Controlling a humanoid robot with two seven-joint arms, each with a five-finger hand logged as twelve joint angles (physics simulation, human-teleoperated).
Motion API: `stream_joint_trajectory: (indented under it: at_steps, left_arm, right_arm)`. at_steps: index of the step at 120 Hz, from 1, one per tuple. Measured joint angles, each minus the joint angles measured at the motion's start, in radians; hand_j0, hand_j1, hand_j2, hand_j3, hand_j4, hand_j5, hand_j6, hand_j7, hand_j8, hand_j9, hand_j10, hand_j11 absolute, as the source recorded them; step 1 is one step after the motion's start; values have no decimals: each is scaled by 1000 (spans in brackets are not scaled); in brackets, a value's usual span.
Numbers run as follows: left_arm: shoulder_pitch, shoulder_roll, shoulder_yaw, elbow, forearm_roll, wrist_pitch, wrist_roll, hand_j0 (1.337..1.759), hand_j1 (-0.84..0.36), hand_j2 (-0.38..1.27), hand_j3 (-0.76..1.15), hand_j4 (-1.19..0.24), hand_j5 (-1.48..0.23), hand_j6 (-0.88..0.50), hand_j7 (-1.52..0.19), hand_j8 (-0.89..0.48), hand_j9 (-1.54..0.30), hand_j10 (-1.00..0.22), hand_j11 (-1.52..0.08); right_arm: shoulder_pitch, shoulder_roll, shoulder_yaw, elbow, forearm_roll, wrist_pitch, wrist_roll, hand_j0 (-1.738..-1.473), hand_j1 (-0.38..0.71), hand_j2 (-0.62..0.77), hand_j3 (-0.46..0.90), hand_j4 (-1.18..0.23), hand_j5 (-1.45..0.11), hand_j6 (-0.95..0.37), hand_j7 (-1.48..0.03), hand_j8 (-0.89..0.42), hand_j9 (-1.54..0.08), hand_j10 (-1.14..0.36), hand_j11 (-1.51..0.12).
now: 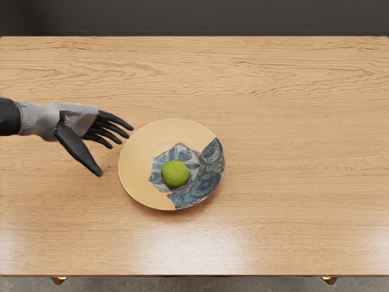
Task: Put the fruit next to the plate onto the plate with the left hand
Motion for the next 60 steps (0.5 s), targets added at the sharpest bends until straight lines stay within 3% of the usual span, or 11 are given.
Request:
stream_joint_trajectory:
  at_steps: [20,36,60]
  left_arm:
    - [222,-25,-285,37,-30,-96,0,1658,44,53,0,-257,-332,-258,-332,-257,-332,-257,-332]
    - [233,-81,-409,150,-98,-114,0,1658,45,53,0,-256,-331,-256,-331,-256,-331,-256,-331]
    - [233,-89,-442,273,-141,-120,0,1658,50,51,0,-251,-325,-251,-325,-250,-325,-250,-325]
  right_arm:
    - [0,0,0,0,0,-1,0,-1658,-322,-4,0,-23,-29,-23,-29,-23,-29,-22,-29]
    - [-1,0,0,0,0,-1,-1,-1658,-322,-4,0,-23,-29,-23,-29,-23,-29,-22,-29]
    - [-1,0,0,1,1,-1,-1,-1658,-322,-4,0,-23,-29,-23,-29,-23,-29,-22,-29]
